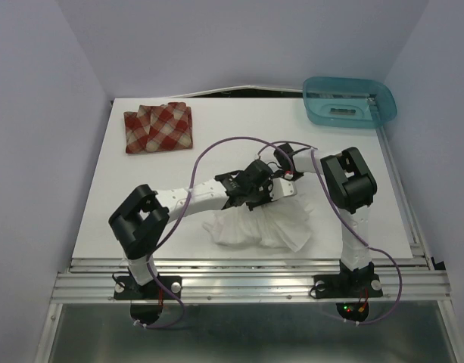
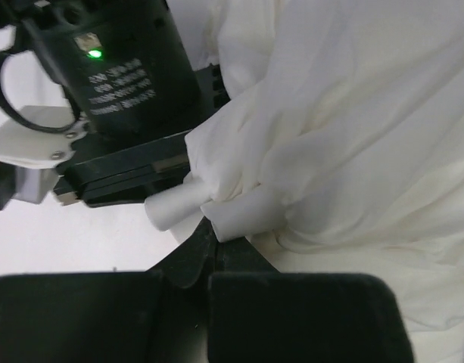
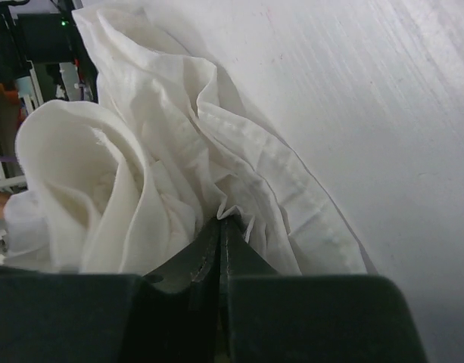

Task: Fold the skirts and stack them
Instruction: Fold the skirt

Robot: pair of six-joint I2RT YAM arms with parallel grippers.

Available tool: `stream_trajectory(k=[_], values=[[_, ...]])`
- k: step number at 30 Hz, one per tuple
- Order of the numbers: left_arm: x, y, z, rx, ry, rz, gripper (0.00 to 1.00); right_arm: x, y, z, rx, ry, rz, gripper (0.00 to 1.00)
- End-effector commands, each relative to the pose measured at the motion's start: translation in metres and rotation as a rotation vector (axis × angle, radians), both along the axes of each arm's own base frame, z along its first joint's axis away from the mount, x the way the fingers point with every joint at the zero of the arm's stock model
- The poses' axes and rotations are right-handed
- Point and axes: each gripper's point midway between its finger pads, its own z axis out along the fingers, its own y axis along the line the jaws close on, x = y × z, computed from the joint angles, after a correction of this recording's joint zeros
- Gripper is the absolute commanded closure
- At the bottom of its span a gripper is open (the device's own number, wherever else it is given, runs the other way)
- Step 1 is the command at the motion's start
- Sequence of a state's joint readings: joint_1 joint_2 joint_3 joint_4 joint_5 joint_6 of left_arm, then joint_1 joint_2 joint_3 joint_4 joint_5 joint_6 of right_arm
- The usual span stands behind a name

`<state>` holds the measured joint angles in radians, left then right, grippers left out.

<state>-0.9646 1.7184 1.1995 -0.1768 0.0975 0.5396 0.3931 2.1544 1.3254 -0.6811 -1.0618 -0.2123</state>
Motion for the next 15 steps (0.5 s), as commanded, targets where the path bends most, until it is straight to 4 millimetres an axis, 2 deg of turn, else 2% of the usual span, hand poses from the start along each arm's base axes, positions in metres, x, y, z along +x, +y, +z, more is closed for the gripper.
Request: stream_trajectory(k=[1, 3, 8, 9, 10, 12, 13, 15], values=[[-0.005, -0.004, -0.015, -0.023, 0.014, -0.021, 1.0, 0.009, 0.001, 0.012, -0.026, -0.048, -0.007, 0.95], [-0.007, -0.002, -0.024, -0.008, 0.016, -0.028, 1.0, 0.021, -0.002, 0.009, -0.059, -0.044, -0.042, 0.95], [-0.016, 0.005, -0.047, 0.041, 0.034, -0.051, 1.0, 0.08, -0.019, 0.023, -0.072, -0.051, -0.198, 0.9], [-0.016, 0.006, -0.055, 0.057, 0.039, -0.052, 1.0, 0.098, -0.027, 0.031, -0.065, -0.083, -0.234, 0.89], [-0.015, 0.006, -0.058, 0.066, 0.036, -0.056, 1.0, 0.108, -0.03, 0.037, -0.07, -0.104, -0.255, 0.89], [-0.014, 0.007, -0.064, 0.085, 0.035, -0.058, 1.0, 0.122, -0.037, 0.05, -0.067, -0.139, -0.289, 0.88], [-0.011, 0.007, -0.071, 0.106, 0.03, -0.064, 1.0, 0.131, -0.044, 0.064, -0.058, -0.17, -0.316, 0.87], [-0.009, 0.009, -0.082, 0.138, 0.034, -0.07, 1.0, 0.137, -0.052, 0.077, -0.051, -0.195, -0.341, 0.85]])
